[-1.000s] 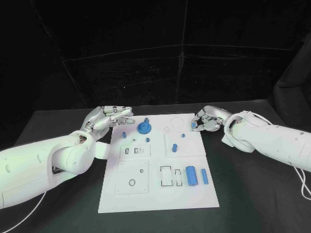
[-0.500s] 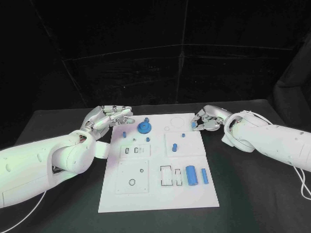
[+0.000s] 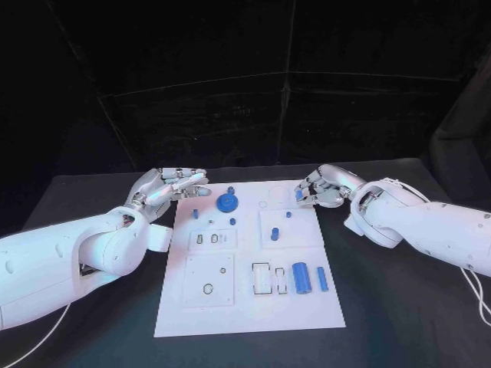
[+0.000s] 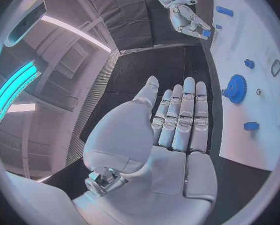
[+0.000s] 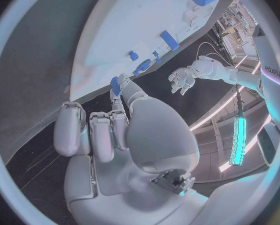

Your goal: Assemble the parts on the task board

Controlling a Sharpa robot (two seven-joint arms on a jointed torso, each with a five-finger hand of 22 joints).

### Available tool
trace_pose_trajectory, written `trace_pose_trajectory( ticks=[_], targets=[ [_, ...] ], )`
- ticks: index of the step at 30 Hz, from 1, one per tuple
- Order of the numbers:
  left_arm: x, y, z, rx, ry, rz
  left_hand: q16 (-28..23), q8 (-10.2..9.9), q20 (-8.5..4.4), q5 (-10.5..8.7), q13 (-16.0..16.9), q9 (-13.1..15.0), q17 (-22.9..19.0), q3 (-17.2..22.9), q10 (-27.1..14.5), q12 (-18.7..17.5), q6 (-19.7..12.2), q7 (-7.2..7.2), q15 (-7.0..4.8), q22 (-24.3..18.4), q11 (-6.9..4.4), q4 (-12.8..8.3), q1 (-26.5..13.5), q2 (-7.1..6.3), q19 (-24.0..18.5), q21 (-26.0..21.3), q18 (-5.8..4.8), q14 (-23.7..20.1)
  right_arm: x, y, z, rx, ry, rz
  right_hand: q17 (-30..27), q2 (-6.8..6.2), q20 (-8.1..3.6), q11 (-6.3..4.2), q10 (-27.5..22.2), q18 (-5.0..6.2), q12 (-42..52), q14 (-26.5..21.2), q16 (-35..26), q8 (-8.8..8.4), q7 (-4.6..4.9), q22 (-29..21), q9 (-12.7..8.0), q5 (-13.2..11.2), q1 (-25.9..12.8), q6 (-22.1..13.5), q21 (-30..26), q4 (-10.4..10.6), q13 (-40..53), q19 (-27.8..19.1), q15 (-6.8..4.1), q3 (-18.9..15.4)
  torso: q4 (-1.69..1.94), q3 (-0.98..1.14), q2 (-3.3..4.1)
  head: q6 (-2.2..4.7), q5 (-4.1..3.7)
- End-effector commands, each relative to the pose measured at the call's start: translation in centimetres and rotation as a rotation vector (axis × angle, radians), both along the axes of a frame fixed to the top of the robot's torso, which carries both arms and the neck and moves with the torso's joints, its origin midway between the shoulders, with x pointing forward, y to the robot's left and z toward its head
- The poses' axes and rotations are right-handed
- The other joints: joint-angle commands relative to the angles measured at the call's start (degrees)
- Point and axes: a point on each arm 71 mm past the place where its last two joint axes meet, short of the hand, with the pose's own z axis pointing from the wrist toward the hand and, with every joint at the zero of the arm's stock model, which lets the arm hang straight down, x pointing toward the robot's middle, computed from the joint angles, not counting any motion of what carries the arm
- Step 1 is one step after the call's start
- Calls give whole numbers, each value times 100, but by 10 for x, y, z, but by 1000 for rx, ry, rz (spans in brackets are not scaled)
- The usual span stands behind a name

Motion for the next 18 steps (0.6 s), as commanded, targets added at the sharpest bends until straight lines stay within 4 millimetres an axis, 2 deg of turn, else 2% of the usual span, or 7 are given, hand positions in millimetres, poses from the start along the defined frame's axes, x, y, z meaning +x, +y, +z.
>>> trace_pose_trajectory(
  ticks=[1, 5, 11, 12, 14, 16, 18],
  targets=[
    [0, -1, 2, -5, -10, -5, -27, -25, 16, -26, -4, 0, 6, 10, 32, -39, 12, 4, -5, -9, 5, -31, -24, 51, 42, -35, 43, 51, -2, 8, 9, 41, -9, -78, 993, -21, -44, -36, 202, -69, 20, 513, 13, 4, -121, -2, 25, 0, -94, 195, -20, 50, 858, 14, -40, 71, 0, -25, -21, 1, 16],
    [1, 0, 2, -4, -11, -1, -27, -26, 16, -26, -4, 0, 6, 10, 32, -40, 12, 4, -5, -9, 6, -32, -24, 52, 43, -36, 43, 52, -10, 34, 15, 44, 3, -57, 990, -29, -45, -36, 204, -68, 21, 513, 12, -2, -121, -4, 24, 4, -110, 192, -21, 51, 859, 14, -41, 76, 18, -44, -63, -29, 35],
    [4, 1, 2, -7, -9, 8, -28, -26, 15, -26, -4, 0, 6, 10, 32, -40, 12, 4, -5, -10, 6, -32, -25, 52, 43, -36, 43, 52, -14, 78, 16, 11, 18, -4, 981, -34, -47, -37, 206, -68, 21, 511, 8, -14, -122, -6, 22, 29, -140, 191, -22, 53, 861, 16, -42, 96, 46, -68, -118, -79, 130],
    [4, 1, 2, -7, -10, 10, -28, -26, 15, -27, -4, 0, 7, 10, 34, -41, 13, 3, -5, -10, 6, -33, -26, 53, 44, -36, 43, 53, -14, 88, 16, -1, 25, 9, 979, -34, -47, -36, 206, -68, 21, 510, 8, -16, -121, -5, 22, 32, -145, 190, -22, 55, 861, 17, -42, 98, 59, -77, -131, -108, 172],
    [5, 2, 3, -8, -10, 13, -28, -26, 15, -27, -4, 0, 7, 10, 34, -41, 13, 3, -5, -10, 6, -33, -26, 53, 44, -36, 43, 53, -15, 104, 14, -24, 41, 34, 971, -36, -48, -36, 205, -68, 17, 509, 4, -22, -120, -9, 21, 43, -167, 189, -24, 61, 859, 17, -42, 106, 69, -85, -139, -115, 223],
    [6, 2, 3, -8, -11, 15, -28, -26, 15, -27, -4, 0, 7, 10, 34, -41, 13, 3, -5, -10, 6, -33, -26, 53, 44, -36, 43, 53, -15, 116, 12, -41, 53, 54, 955, -36, -48, -35, 197, -66, 0, 505, -2, -32, -119, -18, 19, 64, -204, 186, -29, 74, 845, 14, -41, 121, 84, -89, -140, -136, 296],
    [7, 2, 3, -8, -12, 16, -28, -26, 15, -27, -4, 0, 7, 10, 34, -41, 13, 3, -5, -10, 6, -33, -26, 53, 44, -36, 43, 53, -17, 127, 9, -59, 60, 74, 949, -38, -48, -34, 195, -66, -2, 504, -4, -36, -119, -19, 19, 73, -215, 184, -30, 77, 843, 14, -41, 125, 93, -92, -140, -147, 337]
  ],
)
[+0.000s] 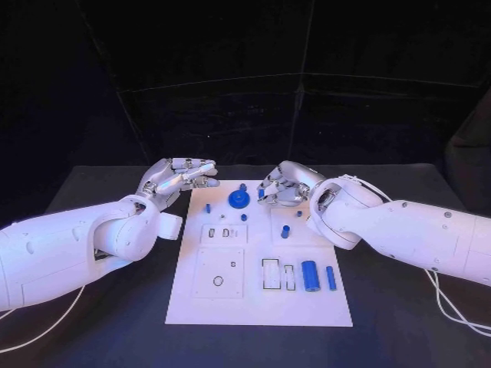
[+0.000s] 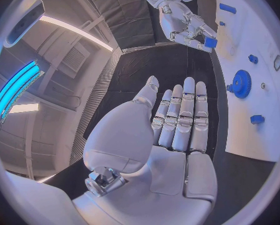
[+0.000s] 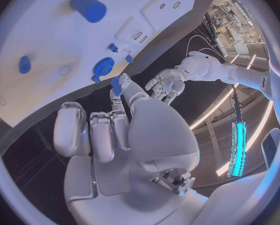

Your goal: Assemble the parts on the task board

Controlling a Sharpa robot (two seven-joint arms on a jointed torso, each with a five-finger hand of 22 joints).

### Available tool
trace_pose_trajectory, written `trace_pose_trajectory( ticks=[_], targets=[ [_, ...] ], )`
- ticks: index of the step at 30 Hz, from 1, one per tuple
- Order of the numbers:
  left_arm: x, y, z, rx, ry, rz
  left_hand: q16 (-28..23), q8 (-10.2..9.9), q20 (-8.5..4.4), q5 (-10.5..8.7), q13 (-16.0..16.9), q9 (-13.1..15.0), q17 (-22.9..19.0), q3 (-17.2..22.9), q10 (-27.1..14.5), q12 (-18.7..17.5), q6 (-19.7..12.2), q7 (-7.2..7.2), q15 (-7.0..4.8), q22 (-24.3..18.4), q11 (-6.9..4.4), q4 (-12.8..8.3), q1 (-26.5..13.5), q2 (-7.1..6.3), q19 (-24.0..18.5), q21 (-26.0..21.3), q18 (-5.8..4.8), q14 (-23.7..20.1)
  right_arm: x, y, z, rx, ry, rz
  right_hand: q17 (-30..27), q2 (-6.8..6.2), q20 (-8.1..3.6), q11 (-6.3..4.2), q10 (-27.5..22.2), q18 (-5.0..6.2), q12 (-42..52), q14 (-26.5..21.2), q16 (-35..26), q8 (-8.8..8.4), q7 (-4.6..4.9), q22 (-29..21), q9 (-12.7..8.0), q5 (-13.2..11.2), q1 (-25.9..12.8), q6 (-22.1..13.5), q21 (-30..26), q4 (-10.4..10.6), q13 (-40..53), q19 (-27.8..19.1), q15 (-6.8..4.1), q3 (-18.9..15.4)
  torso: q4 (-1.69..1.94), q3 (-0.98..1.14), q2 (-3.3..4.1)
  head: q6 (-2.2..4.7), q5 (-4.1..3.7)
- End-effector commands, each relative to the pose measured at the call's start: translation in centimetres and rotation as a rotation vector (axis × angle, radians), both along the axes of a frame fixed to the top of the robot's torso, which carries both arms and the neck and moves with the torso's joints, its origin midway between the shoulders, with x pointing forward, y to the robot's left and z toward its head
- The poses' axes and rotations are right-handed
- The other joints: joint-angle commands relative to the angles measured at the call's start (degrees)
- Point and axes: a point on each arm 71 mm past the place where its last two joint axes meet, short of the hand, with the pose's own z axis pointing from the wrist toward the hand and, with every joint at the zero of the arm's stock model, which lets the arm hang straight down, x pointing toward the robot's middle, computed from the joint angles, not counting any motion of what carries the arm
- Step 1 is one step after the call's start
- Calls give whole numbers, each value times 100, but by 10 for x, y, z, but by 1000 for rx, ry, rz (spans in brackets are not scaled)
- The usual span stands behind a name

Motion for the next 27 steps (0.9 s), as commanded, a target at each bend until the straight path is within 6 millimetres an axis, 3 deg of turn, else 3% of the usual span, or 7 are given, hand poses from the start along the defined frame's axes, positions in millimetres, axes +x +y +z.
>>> trace_pose_trajectory(
  ticks=[1, 9, 15, 23, 27],
  targets=[
    [1, 0, 2, -11, -8, 3, -31, -26, 15, -27, -4, 0, 8, 10, 34, -19, 13, 3, -5, -5, 5, -33, -26, 53, 44, -36, 43, 53, -1, 12, -7, -93, 22, 6, 947, 5, -28, -34, 192, -66, -6, 504, -5, 6, -119, -7, 18, 27, -80, 183, -30, 78, 843, -6, -41, 130, 33, -16, -17, -43, 108],
    [3, 0, 3, -9, -11, 7, -31, -26, 15, -27, -4, 0, 8, 10, 34, -19, 13, 3, -5, -5, 5, -33, -26, 53, 44, -36, 43, 53, -10, 41, -20, -139, 42, 68, 923, -26, -29, -34, 184, -65, -21, 499, -16, -19, -118, -17, 17, 141, -125, 177, -38, 66, 834, -7, -42, 185, 19, -19, -15, -132, 221],
    [5, 0, 3, -8, -13, 11, -33, -25, 15, -27, -3, 1, 10, 11, 41, -19, 19, -2, -6, -6, 3, -35, -30, 59, 48, -37, 43, 59, -18, 55, -29, -174, 34, 103, 922, -62, -30, -32, 184, -65, -22, 499, -17, -30, -114, -21, 17, 177, -147, 176, -42, 50, 836, -6, -42, 208, -26, -4, -10, -175, 303],
    [6, 0, 3, -8, -13, 10, -33, -25, 15, -27, -3, 1, 10, 11, 41, -19, 19, -2, -6, -6, 3, -35, -30, 59, 48, -37, 43, 59, -25, 66, -37, -198, 20, 130, 911, -103, -29, -29, 177, -64, -36, 497, -22, -39, -110, -25, 17, 178, -182, 174, -45, 45, 825, -6, -40, 215, -15, 2, -12, -202, 297],
    [6, -1, 3, -8, -13, 9, -33, -25, 15, -27, -3, 1, 10, 11, 41, -19, 19, -2, -6, -6, 3, -35, -30, 59, 48, -37, 43, 59, -27, 70, -39, -200, 15, 133, 907, -114, -28, -28, 174, -64, -41, 496, -24, -43, -109, -28, 17, 180, -191, 172, -47, 44, 821, -7, -39, 218, 7, 0, -11, -222, 283]
  ],
)
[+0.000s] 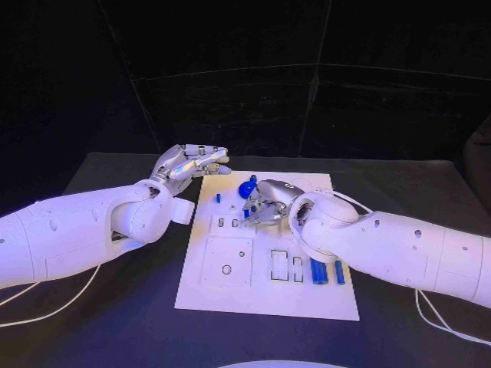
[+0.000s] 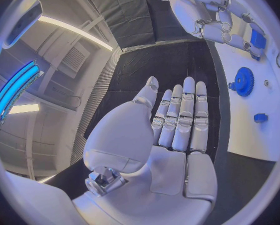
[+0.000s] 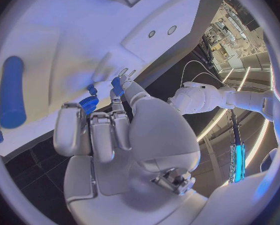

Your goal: Assemble the parts on the task board

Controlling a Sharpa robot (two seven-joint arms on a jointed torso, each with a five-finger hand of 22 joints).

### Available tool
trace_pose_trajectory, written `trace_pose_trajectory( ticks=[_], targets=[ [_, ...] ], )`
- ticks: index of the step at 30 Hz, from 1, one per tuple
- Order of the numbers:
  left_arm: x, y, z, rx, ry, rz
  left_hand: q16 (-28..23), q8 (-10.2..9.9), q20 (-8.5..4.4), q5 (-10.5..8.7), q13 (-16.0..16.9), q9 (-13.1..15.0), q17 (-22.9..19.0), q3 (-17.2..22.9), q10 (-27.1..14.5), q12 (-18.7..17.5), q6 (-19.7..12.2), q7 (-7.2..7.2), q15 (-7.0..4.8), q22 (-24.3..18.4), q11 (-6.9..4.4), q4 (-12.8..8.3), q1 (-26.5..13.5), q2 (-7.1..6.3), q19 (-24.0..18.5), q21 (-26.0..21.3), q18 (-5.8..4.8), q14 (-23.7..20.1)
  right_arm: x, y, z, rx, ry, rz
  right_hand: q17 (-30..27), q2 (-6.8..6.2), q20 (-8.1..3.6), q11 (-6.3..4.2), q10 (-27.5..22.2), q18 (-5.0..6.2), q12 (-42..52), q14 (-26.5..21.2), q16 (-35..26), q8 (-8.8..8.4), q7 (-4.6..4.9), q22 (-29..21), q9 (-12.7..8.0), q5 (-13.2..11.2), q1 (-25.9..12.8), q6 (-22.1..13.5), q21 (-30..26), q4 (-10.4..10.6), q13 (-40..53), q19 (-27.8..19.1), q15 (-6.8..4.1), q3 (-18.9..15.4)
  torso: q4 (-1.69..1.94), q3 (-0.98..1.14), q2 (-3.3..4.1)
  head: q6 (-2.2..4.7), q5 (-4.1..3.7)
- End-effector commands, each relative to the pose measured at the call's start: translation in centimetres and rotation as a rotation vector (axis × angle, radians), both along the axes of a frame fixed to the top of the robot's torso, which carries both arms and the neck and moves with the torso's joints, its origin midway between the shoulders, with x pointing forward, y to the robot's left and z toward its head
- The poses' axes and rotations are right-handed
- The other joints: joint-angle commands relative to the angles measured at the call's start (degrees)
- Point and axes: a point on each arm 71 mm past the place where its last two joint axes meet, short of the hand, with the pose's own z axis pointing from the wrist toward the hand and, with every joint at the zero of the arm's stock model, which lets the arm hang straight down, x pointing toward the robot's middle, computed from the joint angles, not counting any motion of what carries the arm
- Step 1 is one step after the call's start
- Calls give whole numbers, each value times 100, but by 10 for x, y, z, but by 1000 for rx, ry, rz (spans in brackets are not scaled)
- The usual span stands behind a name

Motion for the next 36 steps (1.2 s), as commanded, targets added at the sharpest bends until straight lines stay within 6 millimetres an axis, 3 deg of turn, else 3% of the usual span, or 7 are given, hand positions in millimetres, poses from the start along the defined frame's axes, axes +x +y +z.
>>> trace_pose_trajectory(
  ticks=[1, 13, 20, 36],
  targets=[
    [1, -1, 2, -8, -10, -2, -33, -25, -5, -27, -4, 0, 5, 11, 41, -19, 19, -2, 14, -7, 3, -35, -1, 30, 28, -37, 44, 39, -1, 3, 0, -33, -30, 10, 907, -25, -29, -28, 174, -64, -38, 496, -23, 20, -109, -9, 5, 23, -35, 170, -25, 70, 821, -7, -40, 100, 22, 0, 2, -13, -11],
    [1, -1, 2, -8, -9, -4, -33, -25, -5, -27, -4, 0, 5, 11, 41, -19, 19, -2, 14, -7, 3, -35, -1, 30, 28, -37, 44, 39, -1, 9, -5, -43, -30, 12, 901, -46, -28, -27, 172, -64, -41, 495, -26, 12, -108, -11, 4, 43, -48, 166, -27, 61, 819, -6, -39, 115, 3, -4, 0, -7, 1],
    [1, -2, 2, -9, -7, -6, -33, -25, -5, -27, -4, 0, 5, 11, 41, -19, 19, -2, 14, -7, 3, -35, -1, 30, 28, -37, 44, 39, -2, 9, -9, -55, -23, 14, 893, -60, -28, -25, 168, -63, -48, 493, -29, 6, -105, -13, 3, 44, -58, 161, -29, 59, 814, -7, -38, 118, 24, -2, -3, -12, 3],
    [1, -2, 2, -9, -6, -7, -33, -25, -5, -27, -4, 0, 5, 11, 41, -19, 19, -2, 14, -7, 3, -35, -1, 30, 28, -37, 44, 39, -3, 11, -17, -57, -14, 11, 888, -114, -20, -5, 146, -62, -84, 493, -32, -37, -78, -24, -7, 53, -94, 96, -37, 39, 786, -8, -24, 160, 10, -6, -1, -29, 25]
  ],
)
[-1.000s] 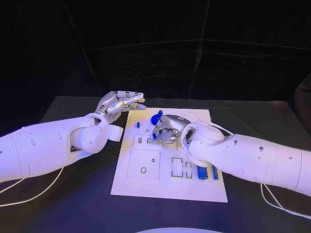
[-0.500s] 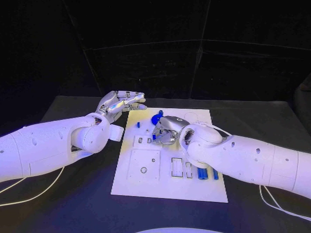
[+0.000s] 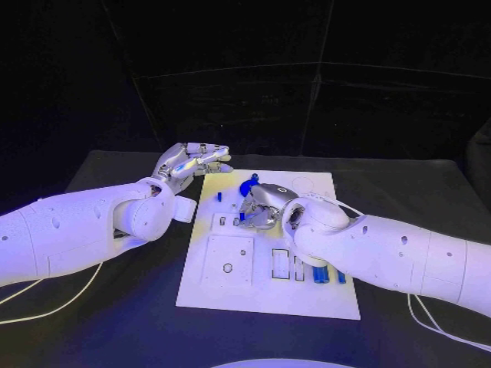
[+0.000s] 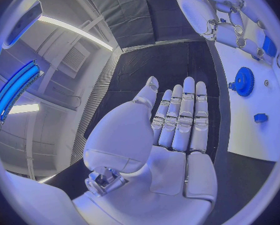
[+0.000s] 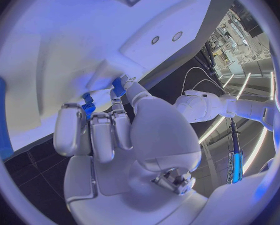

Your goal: Assemble the parts on the task board

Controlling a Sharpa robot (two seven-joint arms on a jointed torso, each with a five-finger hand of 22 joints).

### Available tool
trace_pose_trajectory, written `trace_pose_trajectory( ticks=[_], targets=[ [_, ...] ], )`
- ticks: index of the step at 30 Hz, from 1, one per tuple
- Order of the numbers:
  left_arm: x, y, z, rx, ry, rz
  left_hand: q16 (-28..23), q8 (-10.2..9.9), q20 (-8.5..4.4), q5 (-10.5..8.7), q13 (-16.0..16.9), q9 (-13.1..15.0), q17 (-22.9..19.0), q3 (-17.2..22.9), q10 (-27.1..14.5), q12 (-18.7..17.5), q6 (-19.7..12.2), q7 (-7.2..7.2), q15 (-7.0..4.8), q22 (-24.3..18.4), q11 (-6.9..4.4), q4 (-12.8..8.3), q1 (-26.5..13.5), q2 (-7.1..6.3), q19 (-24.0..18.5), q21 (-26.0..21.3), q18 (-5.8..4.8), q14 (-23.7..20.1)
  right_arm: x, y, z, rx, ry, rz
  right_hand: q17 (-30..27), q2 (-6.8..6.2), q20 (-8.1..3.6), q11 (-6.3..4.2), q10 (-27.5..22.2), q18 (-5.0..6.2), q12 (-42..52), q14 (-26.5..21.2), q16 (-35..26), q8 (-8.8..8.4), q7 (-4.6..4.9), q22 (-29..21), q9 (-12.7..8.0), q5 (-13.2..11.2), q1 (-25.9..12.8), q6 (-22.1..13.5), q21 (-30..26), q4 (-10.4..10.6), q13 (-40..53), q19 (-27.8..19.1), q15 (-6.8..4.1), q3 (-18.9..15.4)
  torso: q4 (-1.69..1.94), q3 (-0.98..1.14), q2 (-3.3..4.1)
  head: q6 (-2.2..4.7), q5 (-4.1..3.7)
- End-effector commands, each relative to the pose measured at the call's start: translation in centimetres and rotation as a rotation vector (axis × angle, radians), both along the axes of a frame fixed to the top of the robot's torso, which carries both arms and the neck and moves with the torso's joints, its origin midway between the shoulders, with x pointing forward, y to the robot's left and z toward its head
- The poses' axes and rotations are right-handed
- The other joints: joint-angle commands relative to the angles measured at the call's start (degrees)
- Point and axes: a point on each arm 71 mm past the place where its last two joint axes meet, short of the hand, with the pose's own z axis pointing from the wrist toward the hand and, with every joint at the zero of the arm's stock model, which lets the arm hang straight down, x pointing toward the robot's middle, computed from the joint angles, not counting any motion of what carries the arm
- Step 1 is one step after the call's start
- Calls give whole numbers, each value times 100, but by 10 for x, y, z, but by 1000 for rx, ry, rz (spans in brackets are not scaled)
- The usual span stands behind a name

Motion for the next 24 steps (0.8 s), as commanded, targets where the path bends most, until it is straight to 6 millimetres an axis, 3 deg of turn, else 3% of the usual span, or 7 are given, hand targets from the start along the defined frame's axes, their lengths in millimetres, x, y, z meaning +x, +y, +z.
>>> trace_pose_trajectory(
  ticks=[1, 9, 19, 24],
  targets=[
    [0, -1, 2, -8, -7, -6, -33, -25, -5, -27, -3, 1, 7, 11, 41, -19, 19, -2, 14, -8, 3, -35, -2, 30, 28, -37, 44, 39, -1, -2, -5, -25, 11, 2, 885, 8, -20, -5, 146, -62, -39, 492, -32, -9, -94, -5, 2, 27, 9, 79, -37, -1, 787, -8, -25, 41, -5, -3, 1, -6, 1],
    [0, -1, 2, -8, -6, -5, -33, -25, -5, -27, -3, 1, 7, 11, 41, -19, 19, -2, 14, -8, 3, -35, -2, 30, 28, -37, 44, 39, -3, -3, -7, -41, 16, 3, 864, -19, -16, 0, 137, -61, -54, 488, -41, -14, -88, -15, 2, 32, 11, 68, -42, -23, 776, -12, -20, 61, 1, -2, -1, -24, 5],
    [0, 0, 1, -7, -3, -6, -41, -27, -7, -27, -3, 1, 12, 9, 53, -24, 27, -7, 12, -12, -1, -40, -15, 36, 37, -41, 44, 48, -3, -5, -7, -58, 9, -9, 858, -204, 31, 79, 71, -58, -155, 487, -47, -53, 9, -46, -19, 21, -114, -210, -64, -47, 695, -24, 42, 93, -2, -2, -3, -29, 20],
    [0, 0, 1, -7, -3, -7, -41, -27, -7, -27, -3, 1, 12, 9, 53, -24, 27, -7, 12, -12, -1, -40, -15, 36, 37, -41, 44, 48, -3, -5, -7, -57, 6, -13, 861, -311, 65, 116, 62, -57, -170, 487, -46, -44, 47, -51, -13, 150, -215, -338, -69, -26, 684, -23, 76, 59, 0, -2, 3, -30, 21]
  ],
)
